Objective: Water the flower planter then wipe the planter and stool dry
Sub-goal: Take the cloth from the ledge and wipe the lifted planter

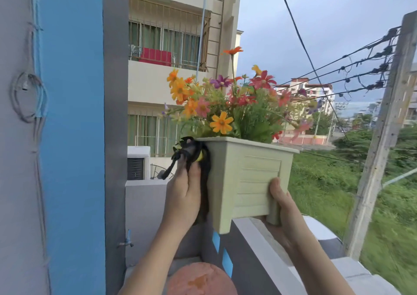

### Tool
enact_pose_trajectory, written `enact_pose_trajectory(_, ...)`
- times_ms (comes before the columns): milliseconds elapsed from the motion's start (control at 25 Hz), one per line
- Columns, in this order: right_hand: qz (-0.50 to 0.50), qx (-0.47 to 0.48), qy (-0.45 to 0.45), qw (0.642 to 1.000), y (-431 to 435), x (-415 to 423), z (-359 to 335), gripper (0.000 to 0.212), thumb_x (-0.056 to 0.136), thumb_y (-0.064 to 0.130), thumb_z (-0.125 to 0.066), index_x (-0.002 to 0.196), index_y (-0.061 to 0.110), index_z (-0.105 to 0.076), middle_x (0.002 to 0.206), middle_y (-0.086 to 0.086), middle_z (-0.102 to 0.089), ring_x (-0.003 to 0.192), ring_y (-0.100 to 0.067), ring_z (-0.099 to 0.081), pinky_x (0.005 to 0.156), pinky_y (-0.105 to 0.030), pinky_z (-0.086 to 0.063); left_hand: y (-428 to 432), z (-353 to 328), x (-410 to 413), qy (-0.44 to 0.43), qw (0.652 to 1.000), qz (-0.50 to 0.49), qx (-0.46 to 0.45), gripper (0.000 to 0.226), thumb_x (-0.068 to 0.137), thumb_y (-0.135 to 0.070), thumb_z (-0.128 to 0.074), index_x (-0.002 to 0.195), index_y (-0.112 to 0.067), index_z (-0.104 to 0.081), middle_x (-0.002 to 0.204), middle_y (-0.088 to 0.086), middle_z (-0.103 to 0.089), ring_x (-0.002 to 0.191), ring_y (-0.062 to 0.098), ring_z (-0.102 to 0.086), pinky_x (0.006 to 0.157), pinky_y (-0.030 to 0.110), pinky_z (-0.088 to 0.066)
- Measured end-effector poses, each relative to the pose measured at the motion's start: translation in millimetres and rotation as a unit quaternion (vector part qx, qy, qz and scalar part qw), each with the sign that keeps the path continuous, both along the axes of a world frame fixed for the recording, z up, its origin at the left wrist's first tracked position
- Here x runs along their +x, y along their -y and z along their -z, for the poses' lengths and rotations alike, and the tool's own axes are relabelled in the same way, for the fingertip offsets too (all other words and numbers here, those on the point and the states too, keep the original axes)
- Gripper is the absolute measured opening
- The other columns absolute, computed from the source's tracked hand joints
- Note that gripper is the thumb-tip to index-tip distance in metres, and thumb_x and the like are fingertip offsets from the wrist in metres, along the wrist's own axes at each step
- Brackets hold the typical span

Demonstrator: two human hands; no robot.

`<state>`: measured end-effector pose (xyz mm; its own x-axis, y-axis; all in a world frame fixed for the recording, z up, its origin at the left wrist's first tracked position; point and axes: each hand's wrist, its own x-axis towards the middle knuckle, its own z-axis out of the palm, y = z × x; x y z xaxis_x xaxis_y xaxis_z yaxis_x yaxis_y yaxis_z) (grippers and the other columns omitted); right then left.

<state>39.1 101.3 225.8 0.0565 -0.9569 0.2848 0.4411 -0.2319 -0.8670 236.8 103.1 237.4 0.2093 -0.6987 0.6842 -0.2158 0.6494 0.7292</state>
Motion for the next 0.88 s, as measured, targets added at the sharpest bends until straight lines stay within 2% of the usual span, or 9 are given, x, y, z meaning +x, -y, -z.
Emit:
enact_pose_trajectory(40,-0.001,-0.001,-0.003,1.000,0,0,0,0.113,0.028,0.059,-0.091,0.124,0.009,-0.056,0.110,-0.009,-0.073,0.095,-0.025,-0.071,0.065,-0.041,-0.059,2,4,2,-0.007,1.000,0.001,0.024,0.061,0.092,-0.055,-0.028,0.132,-0.014,-0.049,0.122,0.007,-0.062,0.116,0.019,-0.054,0.099,0.034,-0.042)
enact_pose_trajectory(120,0.003,-0.002,-0.003,1.000,2,1,-3,0.115,0.029,0.059,-0.090,0.127,0.009,-0.054,0.114,-0.010,-0.071,0.098,-0.026,-0.070,0.066,-0.042,-0.059,-5,12,-1,-0.027,0.997,0.039,0.056,0.059,0.090,-0.056,-0.028,0.129,-0.019,-0.052,0.112,-0.005,-0.065,0.107,0.003,-0.057,0.090,0.019,-0.043)
enact_pose_trajectory(240,0.016,0.002,-0.001,1.000,5,6,-8,0.117,0.032,0.058,-0.090,0.131,0.010,-0.051,0.121,-0.013,-0.068,0.103,-0.029,-0.069,0.068,-0.045,-0.059,-25,8,-9,0.008,0.996,0.088,-0.004,0.034,0.094,-0.046,-0.034,0.111,-0.029,-0.058,0.093,-0.023,-0.066,0.090,-0.001,-0.059,0.079,0.008,-0.041)
enact_pose_trajectory(360,0.020,-0.002,-0.015,1.000,4,7,-5,0.115,0.034,0.060,-0.089,0.130,0.009,-0.052,0.120,-0.013,-0.068,0.104,-0.030,-0.068,0.072,-0.048,-0.059,-20,-5,-6,0.051,0.992,0.055,-0.100,0.040,0.093,-0.043,-0.035,0.128,-0.031,-0.049,0.127,-0.004,-0.061,0.121,0.012,-0.051,0.099,0.023,-0.040)
enact_pose_trajectory(400,0.012,-0.002,-0.015,1.000,3,7,-3,0.115,0.034,0.060,-0.089,0.130,0.008,-0.052,0.119,-0.014,-0.068,0.104,-0.030,-0.068,0.073,-0.049,-0.059,-16,-8,-4,0.048,0.993,0.032,-0.099,0.043,0.094,-0.042,-0.033,0.131,-0.026,-0.049,0.126,0.003,-0.061,0.122,0.018,-0.051,0.098,0.025,-0.040)
enact_pose_trajectory(520,-0.008,-0.006,-0.016,1.000,1,5,0,0.116,0.033,0.058,-0.090,0.129,0.005,-0.052,0.118,-0.016,-0.068,0.101,-0.031,-0.068,0.073,-0.049,-0.059,-9,-11,-4,-0.038,0.999,-0.035,-0.006,0.050,0.098,-0.042,-0.029,0.123,-0.007,-0.055,0.098,0.015,-0.064,0.104,0.031,-0.057,0.067,0.020,-0.037)
enact_pose_trajectory(600,-0.015,-0.010,-0.019,1.000,-1,5,-1,0.114,0.032,0.057,-0.091,0.127,0.005,-0.054,0.116,-0.015,-0.070,0.100,-0.030,-0.069,0.069,-0.047,-0.059,-18,-12,-8,-0.045,0.998,-0.038,-0.006,0.057,0.094,-0.046,-0.029,0.119,-0.003,-0.056,0.085,0.009,-0.065,0.089,0.020,-0.060,0.058,0.016,-0.034)
enact_pose_trajectory(720,-0.012,-0.009,-0.021,1.000,-1,5,-2,0.115,0.034,0.058,-0.090,0.129,0.007,-0.053,0.119,-0.014,-0.068,0.103,-0.030,-0.068,0.069,-0.046,-0.059,-33,-17,-12,0.003,0.997,-0.010,-0.080,0.034,0.095,-0.040,-0.034,0.119,-0.027,-0.056,0.106,-0.017,-0.062,0.102,-0.006,-0.054,0.079,0.004,-0.035)
enact_pose_trajectory(880,-0.001,-0.019,-0.034,0.999,-3,4,-3,0.114,0.034,0.059,-0.089,0.128,0.007,-0.054,0.114,-0.011,-0.071,0.099,-0.026,-0.070,0.065,-0.042,-0.059,-19,-16,-9,-0.001,0.999,-0.046,-0.007,0.063,0.092,-0.053,-0.031,0.123,-0.003,-0.055,0.116,0.023,-0.061,0.112,0.031,-0.052,0.081,0.028,-0.039)
